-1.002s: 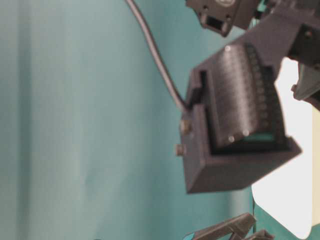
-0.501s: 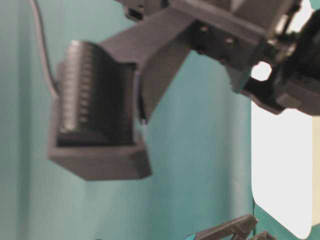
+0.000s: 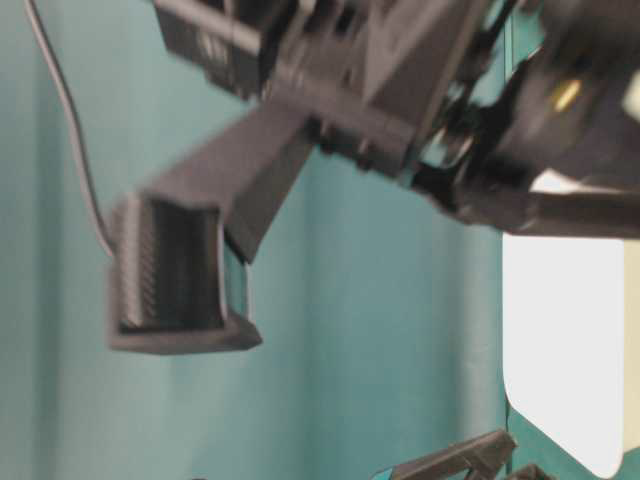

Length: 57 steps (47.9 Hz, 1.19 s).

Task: Put the tape alternately from left to right into the white case.
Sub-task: 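Lift the orange-red roll and carry it into the white tray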

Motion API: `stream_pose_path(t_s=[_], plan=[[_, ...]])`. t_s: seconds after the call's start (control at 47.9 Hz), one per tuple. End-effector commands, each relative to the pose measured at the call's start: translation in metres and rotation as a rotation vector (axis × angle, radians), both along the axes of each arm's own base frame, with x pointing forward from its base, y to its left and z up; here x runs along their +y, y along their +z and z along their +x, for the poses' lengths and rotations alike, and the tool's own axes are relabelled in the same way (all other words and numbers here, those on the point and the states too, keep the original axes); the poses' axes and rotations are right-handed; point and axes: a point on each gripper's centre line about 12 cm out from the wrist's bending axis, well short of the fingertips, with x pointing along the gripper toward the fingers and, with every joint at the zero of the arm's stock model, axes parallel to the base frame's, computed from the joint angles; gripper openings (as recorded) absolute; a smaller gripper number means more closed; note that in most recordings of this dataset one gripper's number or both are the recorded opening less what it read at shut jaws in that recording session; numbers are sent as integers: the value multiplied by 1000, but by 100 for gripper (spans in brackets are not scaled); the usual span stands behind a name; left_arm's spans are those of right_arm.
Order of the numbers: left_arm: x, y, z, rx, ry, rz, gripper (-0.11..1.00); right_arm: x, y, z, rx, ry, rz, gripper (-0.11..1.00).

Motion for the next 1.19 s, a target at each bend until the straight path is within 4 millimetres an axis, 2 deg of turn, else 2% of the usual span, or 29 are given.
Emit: stream_pose_path(t_s=[0.0, 0.25, 0.605, 0.856, 1.169], plan=[[-1, 8, 3, -28, -3, 0, 89, -18, 24, 3, -53, -31, -11, 1], [-1, 8, 3, -29, -3, 0, 89, -76, 26, 9, -52, -115, -92, 1], [-1, 7, 3, -26, -3, -3, 89, -134, 26, 9, -54, -210, -155, 1], [-2, 7, 3, -23, -5, -2, 89, -162, 30, 16, -131, -260, -152, 1], [-2, 8, 4, -28, -5, -2, 89, -192, 23, 26, -184, -312, -150, 1]])
